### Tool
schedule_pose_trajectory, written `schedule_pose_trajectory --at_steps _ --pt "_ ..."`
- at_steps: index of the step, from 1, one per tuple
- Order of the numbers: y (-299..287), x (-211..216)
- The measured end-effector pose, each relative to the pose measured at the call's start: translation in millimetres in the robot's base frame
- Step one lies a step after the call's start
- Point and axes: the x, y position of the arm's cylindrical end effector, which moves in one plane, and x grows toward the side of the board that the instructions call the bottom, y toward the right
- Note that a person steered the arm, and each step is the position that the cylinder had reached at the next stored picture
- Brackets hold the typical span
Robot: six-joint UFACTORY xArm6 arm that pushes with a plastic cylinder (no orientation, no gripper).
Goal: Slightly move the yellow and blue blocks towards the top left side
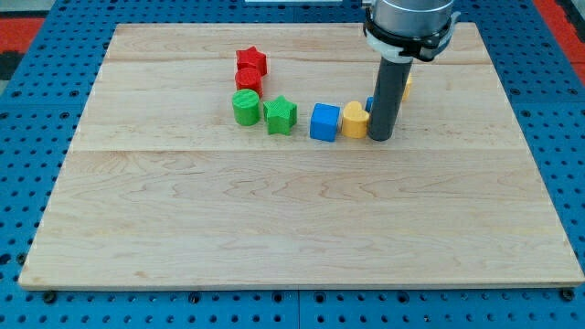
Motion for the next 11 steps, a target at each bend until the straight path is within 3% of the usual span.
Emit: schedule_pose_trajectory --at_steps 1,3,5,6,7,11 --pt "1.4 -2.0" --pt "5.8 -44.9" --pt "27.9 -21.8" --pt "-10.3 21.6" --pt "-78.1 22.7" --pt "-35.4 -2.2"
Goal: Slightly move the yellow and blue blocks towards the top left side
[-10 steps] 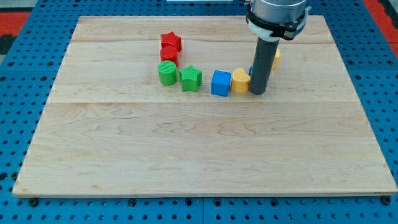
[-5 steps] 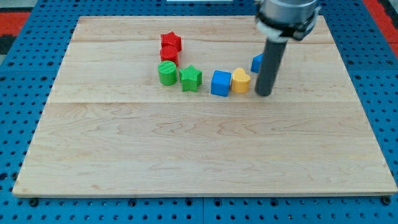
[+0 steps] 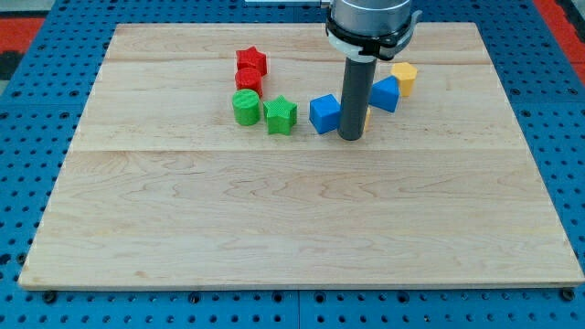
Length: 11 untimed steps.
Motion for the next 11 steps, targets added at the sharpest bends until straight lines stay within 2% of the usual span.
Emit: schedule_pose_trajectory --at_steps 1,2,3,4,5,6,7,8,9,11 --pt "0.0 -15.8" --pt "5.4 -7.5" --pt "41.8 -1.0" --pt "88.8 -16.9" --pt "82.9 -35.8" --pt "49.4 -41.7" --pt "61.3 -44.3" --pt "100.5 -44.2" --pt "125.4 -67.2" --pt "67.7 -79.2"
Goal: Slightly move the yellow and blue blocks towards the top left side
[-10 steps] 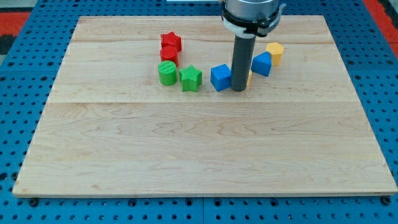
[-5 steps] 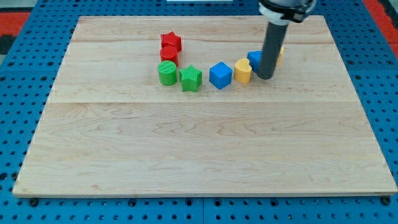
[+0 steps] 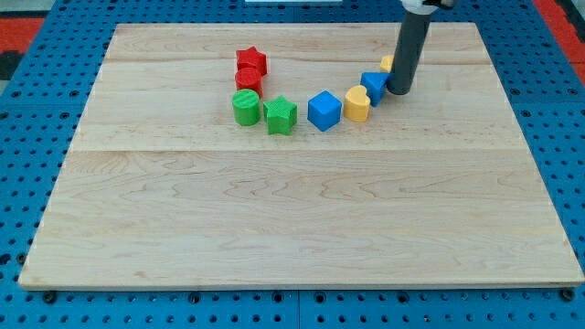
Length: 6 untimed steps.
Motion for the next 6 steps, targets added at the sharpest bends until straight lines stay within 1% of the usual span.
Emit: schedule_pose_trajectory --at_steps 1,2,3,4,5,6 --pt "33.8 4.6" --pt "109.5 16.6" --pt "135.4 26.8" --pt "135.4 26.8" --pt "98.8 26.8" --pt "60.6 -7.1"
